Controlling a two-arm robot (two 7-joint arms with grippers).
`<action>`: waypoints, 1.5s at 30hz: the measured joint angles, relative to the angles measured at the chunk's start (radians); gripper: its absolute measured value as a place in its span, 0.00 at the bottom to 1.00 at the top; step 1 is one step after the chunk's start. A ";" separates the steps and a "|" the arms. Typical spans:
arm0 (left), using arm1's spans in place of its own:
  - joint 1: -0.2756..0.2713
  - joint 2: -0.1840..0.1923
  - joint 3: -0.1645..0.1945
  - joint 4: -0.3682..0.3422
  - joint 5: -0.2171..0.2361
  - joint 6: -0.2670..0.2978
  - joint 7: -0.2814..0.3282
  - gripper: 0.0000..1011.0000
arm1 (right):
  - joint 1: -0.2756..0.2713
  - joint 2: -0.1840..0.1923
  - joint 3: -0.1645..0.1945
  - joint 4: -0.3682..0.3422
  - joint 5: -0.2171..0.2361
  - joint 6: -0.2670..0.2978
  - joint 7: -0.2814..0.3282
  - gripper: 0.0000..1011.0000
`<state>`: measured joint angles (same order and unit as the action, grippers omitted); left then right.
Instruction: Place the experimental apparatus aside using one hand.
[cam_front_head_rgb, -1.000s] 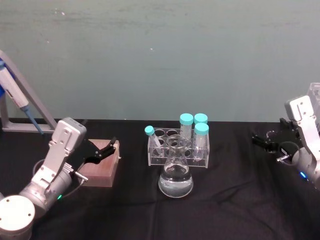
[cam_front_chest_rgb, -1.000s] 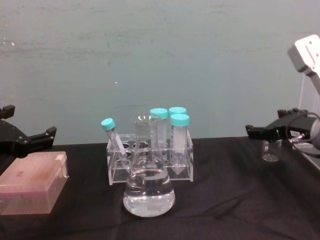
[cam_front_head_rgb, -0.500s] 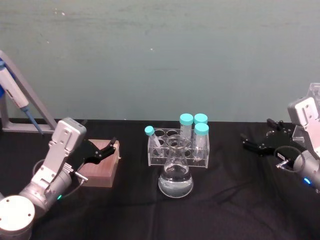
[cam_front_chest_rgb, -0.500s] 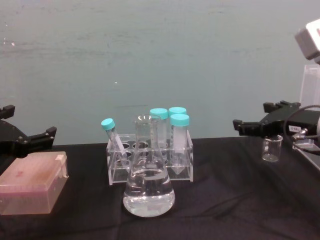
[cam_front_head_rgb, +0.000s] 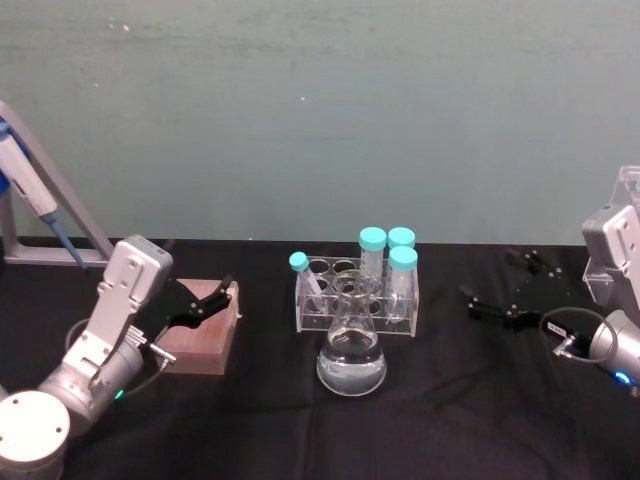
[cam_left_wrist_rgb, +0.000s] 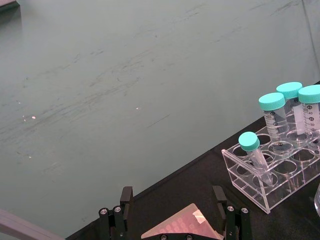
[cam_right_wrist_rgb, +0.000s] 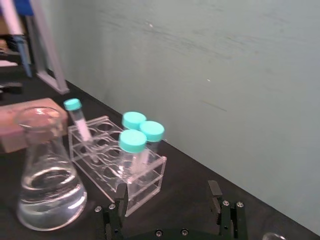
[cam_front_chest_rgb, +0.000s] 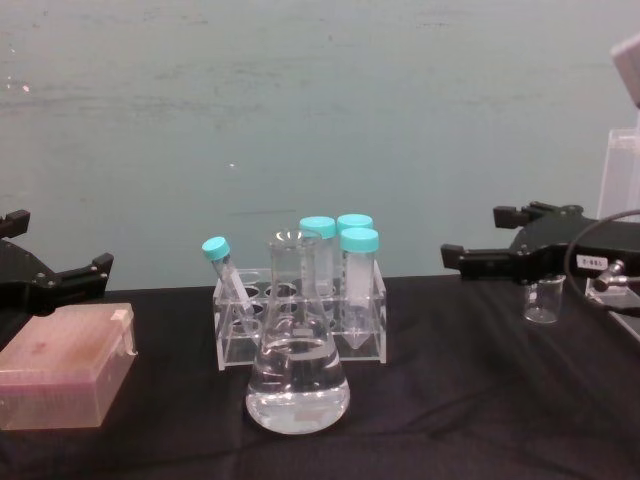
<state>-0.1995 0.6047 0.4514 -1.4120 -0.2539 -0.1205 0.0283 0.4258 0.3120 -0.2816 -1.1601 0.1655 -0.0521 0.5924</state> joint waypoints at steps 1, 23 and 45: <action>0.000 0.000 0.000 0.000 0.000 0.000 0.000 0.99 | -0.001 0.002 -0.002 -0.002 0.005 -0.002 0.006 0.99; 0.000 0.000 0.000 0.000 0.000 0.000 0.000 0.99 | 0.081 0.019 -0.103 0.092 0.087 -0.084 0.179 0.99; 0.000 0.000 0.000 0.000 0.000 0.000 0.000 0.99 | 0.189 -0.017 -0.217 0.213 0.129 -0.157 0.305 0.99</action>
<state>-0.1995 0.6047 0.4514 -1.4120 -0.2539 -0.1205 0.0283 0.6145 0.2948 -0.4984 -0.9468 0.2948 -0.2095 0.8973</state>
